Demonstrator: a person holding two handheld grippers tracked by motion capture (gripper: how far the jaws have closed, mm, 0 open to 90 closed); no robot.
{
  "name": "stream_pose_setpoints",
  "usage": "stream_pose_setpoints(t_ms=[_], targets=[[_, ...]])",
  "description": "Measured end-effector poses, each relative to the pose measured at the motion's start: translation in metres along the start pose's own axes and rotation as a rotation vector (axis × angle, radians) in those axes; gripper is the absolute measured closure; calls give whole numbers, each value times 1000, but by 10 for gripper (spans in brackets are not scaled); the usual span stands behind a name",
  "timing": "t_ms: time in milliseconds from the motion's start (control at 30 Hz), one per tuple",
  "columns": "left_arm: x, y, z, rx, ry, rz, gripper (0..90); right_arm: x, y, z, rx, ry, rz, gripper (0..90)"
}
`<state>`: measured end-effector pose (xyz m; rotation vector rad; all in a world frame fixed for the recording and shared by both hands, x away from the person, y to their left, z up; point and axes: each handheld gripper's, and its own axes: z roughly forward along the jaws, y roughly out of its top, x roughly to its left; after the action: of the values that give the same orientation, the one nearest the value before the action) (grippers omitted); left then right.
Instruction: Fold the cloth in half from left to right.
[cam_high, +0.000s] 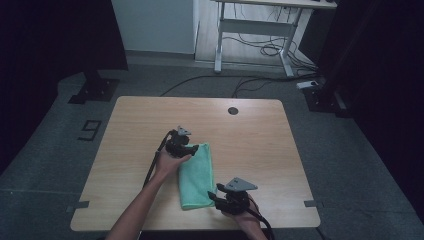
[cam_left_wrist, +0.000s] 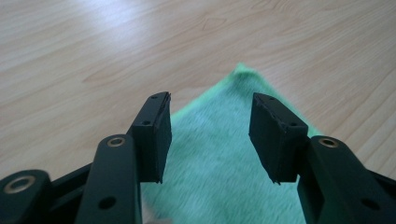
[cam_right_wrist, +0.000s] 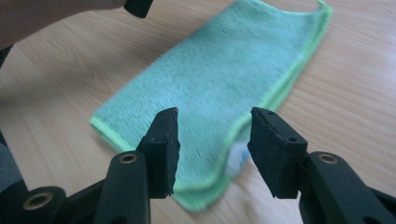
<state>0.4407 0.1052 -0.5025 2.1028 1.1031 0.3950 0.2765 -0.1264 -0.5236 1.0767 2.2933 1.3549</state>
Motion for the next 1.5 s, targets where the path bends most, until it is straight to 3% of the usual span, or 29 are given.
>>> stream_pose_setpoints(t_ms=[267, 400, 500, 600, 933, 1200, 1500], targets=[[8, -12, 0, 51, -20, 9, 492, 5, 19, 39, 45, 44, -20, 542], [11, -20, 4, 77, -15, 13, 483, 6, 16, 58, 111, 28, -37, 526], [15, -26, 8, 103, -4, 13, 487, 6, 12, 62, 150, 23, -50, 509], [20, -29, 11, 109, -11, -6, 494, 7, 10, 62, 154, 21, -59, 507], [13, -27, 19, 90, -13, 32, 493, 8, 4, 57, 149, 1, -84, 529], [-6, -17, 30, 100, -32, 64, 493, -1, -7, 38, 134, 3, -58, 544], [-6, -16, 30, 107, -41, 58, 491, -5, -12, 33, 120, -1, -48, 547]])
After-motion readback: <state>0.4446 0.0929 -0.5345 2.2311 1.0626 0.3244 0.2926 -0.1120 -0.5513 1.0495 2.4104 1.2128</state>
